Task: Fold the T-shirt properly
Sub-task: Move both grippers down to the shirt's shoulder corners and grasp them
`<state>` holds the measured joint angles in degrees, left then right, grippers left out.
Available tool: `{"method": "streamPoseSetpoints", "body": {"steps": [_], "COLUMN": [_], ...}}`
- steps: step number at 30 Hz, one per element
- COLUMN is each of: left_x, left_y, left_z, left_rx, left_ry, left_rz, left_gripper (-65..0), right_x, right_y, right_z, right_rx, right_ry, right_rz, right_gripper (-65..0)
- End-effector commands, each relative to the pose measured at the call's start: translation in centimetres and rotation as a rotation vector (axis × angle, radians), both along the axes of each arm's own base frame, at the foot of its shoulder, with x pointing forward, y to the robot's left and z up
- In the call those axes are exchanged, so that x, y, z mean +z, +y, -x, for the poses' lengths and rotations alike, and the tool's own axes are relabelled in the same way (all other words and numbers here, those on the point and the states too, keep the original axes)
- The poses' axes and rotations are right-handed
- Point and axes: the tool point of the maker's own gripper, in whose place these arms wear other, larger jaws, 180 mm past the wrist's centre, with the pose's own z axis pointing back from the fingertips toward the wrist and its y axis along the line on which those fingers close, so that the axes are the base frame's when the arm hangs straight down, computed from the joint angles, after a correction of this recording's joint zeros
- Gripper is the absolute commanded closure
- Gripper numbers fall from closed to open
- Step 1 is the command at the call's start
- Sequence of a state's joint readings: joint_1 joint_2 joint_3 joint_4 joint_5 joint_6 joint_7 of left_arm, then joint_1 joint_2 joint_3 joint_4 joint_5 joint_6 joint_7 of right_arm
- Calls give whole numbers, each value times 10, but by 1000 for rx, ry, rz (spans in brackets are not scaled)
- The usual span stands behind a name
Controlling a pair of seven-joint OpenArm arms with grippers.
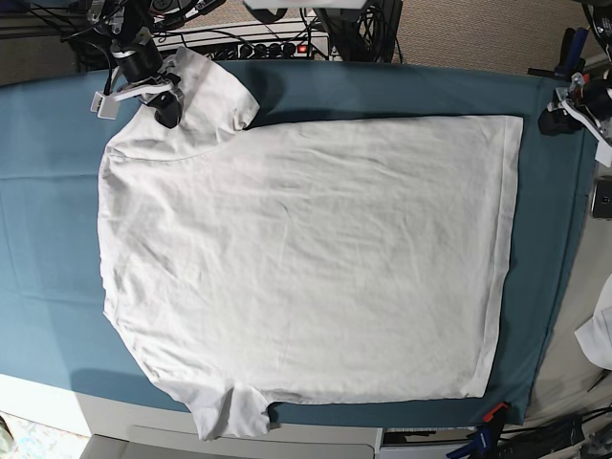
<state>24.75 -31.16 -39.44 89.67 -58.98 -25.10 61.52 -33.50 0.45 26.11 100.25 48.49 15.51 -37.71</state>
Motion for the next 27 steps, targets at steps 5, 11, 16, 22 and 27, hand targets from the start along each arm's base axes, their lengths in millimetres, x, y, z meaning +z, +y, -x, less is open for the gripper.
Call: {"method": "streamPoseSetpoints", "body": {"steps": [5,11,16,22,27], "left_x": [5,-12,-14,-15,-16], "left_y": [-6,-38,-52,-54,-65], "left_z": [-5,-3,-11,-10,-9], "left_rx": [-36,-128,-145,-149,-146], "left_ry": [-10,40,26,28,21], "left_rz": [4,38,60,66,107], "left_gripper": [-266,-266,-266,-266,-266], "right_x": [-13,-13,-14,-14,-14], "right_y": [-6,-6,-7,-6,-6], "right_z": [16,16,16,16,16], "right_rx": [3,3,4,5,4], "right_ry": [97,97,99,99,99], "right_rz": [40,40,41,42,42], "right_gripper": [0,0,0,0,0]}}
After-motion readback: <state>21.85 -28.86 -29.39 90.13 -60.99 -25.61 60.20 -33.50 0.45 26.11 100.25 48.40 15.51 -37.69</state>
